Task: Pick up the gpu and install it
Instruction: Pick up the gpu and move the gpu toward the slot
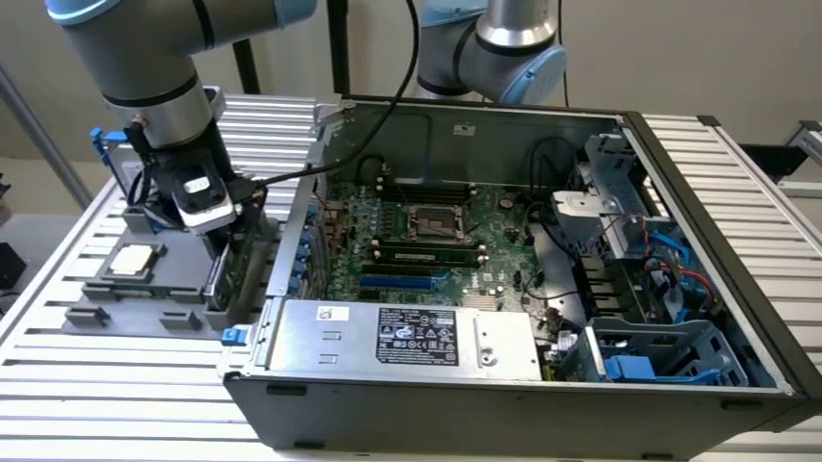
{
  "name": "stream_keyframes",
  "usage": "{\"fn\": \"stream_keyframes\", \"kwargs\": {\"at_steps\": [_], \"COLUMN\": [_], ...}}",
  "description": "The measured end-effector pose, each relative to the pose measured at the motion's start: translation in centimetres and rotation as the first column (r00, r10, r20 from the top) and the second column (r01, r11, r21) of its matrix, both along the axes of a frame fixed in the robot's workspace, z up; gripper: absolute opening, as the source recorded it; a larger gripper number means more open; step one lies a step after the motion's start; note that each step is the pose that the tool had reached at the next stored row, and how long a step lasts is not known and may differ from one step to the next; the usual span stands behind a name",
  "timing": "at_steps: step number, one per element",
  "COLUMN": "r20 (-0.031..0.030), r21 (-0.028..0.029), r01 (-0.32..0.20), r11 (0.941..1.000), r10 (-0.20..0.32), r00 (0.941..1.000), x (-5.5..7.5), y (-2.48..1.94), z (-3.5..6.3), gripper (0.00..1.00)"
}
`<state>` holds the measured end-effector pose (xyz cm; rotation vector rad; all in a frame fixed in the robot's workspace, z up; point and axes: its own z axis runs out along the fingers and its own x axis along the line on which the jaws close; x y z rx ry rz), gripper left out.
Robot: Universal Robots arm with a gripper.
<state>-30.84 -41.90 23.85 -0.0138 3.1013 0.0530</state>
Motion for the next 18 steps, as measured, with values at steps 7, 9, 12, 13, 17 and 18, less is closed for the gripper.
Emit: {"fn": "stream_keyframes", "kwargs": {"at_steps": [7, 9, 12, 13, 17, 18], "r20": [-0.0002, -0.0002, -0.0006, -0.0006, -0.0001, -0.0003], "r21": [-0.0002, -0.0002, -0.0005, -0.0005, -0.0003, -0.0002], "r01": [-0.031, -0.031, -0.031, -0.031, -0.031, -0.031], "r11": [0.9995, 0.9995, 0.9995, 0.9995, 0.9995, 0.9995], "r10": [0.031, 0.031, 0.031, 0.031, 0.031, 0.031], "r00": [0.9995, 0.9995, 0.9995, 0.9995, 0.9995, 0.9995], "x": [0.0, 0.0, 0.0, 0.0, 0.0, 0.0], "y": [0.00, 0.00, -0.01, -0.01, 0.00, 0.00], "z": [0.04, 0.04, 0.12, 0.26, 1.57, 2.03], "gripper": [0.00, 0.00, 0.00, 0.00, 0.00, 0.00]}}
